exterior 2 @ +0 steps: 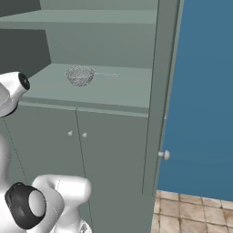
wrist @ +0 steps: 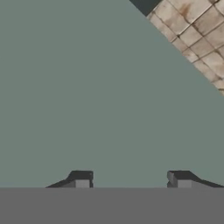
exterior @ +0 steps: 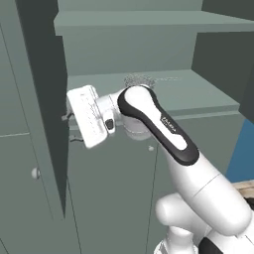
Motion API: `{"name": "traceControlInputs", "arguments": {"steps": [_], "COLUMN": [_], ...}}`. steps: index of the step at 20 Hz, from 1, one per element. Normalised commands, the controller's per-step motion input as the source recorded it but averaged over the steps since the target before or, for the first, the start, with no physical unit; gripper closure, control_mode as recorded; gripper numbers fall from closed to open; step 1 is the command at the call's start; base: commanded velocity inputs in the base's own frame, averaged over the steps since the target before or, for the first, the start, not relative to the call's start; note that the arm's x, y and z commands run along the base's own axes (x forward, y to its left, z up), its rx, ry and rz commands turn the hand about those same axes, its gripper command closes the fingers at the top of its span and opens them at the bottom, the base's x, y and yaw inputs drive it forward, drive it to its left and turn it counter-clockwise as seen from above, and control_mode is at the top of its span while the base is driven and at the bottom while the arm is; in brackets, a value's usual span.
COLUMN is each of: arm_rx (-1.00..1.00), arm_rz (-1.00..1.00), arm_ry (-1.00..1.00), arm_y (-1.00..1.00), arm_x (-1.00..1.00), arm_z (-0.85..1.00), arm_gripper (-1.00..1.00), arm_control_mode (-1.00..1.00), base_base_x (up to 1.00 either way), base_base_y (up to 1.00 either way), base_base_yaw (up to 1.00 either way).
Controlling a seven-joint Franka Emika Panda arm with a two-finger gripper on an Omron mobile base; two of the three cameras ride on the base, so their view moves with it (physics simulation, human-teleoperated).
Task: Open the cabinet and setup a tea strainer by placing it in the bowl upright.
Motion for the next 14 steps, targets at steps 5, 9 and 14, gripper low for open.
{"name": "traceControlInputs", "arguments": {"steps": [5, 9, 14], "arm_rx": [-0.06, -0.22, -0.27], "arm_rz": [-0.02, -0.03, -0.02], "arm_ry": [0.0, -0.18, -0.23], "arm_y": [-0.04, -0.47, -0.8], "arm_x": [0.0, -0.06, 0.0], "arm_z": [0.0, -0.08, 0.0], "arm_gripper": [-1.0, -1.0, -1.0], "arm_control_mode": [-1.0, -1.0, -1.0], "base_base_x": [0.0, 0.0, 0.0], "base_base_y": [0.0, 0.0, 0.0], "base_base_yaw": [0.0, 0.0, 0.0]}}
